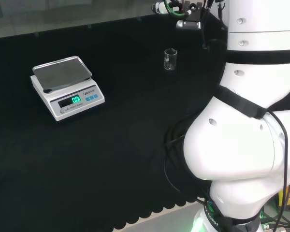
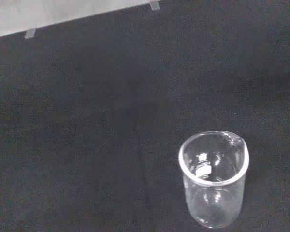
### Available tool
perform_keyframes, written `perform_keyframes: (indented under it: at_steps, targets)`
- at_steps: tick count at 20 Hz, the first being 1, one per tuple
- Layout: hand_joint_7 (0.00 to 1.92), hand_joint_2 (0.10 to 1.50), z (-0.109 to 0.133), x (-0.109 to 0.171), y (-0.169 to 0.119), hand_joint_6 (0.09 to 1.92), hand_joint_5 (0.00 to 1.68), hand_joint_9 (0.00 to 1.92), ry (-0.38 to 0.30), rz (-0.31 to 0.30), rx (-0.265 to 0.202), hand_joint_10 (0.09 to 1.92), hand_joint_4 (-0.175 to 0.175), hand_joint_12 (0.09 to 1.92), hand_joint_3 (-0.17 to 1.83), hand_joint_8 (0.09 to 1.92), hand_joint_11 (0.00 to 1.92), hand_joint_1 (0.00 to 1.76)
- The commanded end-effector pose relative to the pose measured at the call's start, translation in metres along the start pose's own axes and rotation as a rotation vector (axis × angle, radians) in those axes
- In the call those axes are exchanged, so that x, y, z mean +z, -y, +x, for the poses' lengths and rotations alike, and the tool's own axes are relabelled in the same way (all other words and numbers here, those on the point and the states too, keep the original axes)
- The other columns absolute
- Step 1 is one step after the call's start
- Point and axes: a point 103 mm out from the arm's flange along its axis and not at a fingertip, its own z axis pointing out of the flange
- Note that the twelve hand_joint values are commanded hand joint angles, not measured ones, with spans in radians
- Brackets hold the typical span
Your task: Pick up the beaker.
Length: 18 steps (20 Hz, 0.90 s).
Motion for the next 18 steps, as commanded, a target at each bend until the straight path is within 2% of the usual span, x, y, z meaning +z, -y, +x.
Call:
perform_keyframes:
  at_steps: [1,6,9,11,13,18]
  targets:
    - [0.1,1.05,-0.026,0.034,-0.008,0.09,0.34,0.07,-0.041,0.091,0.006,0.88,-0.112,1.54,0.2,0.86,0.01,0.19]
    - [0.1,1.05,-0.019,0.058,-0.006,0.09,0.34,0.07,-0.021,0.146,0.007,0.88,-0.113,1.54,0.2,0.87,0.01,0.19]
    - [0.1,1.05,-0.015,0.07,-0.005,0.09,0.34,0.07,-0.034,0.185,0.004,0.89,-0.114,1.54,0.2,0.87,0.01,0.19]
    - [0.1,1.05,-0.013,0.075,-0.004,0.09,0.34,0.07,-0.031,0.197,0.002,0.89,-0.114,1.54,0.2,0.87,0.01,0.19]
    - [0.1,1.05,-0.012,0.081,-0.004,0.09,0.34,0.07,-0.017,0.209,0.023,0.89,-0.114,1.54,0.2,0.87,0.01,0.19]
    - [0.11,1.05,-0.014,0.096,-0.005,0.09,0.34,0.06,-0.005,0.241,0.02,0.89,-0.114,1.54,0.2,0.87,0.01,0.19]
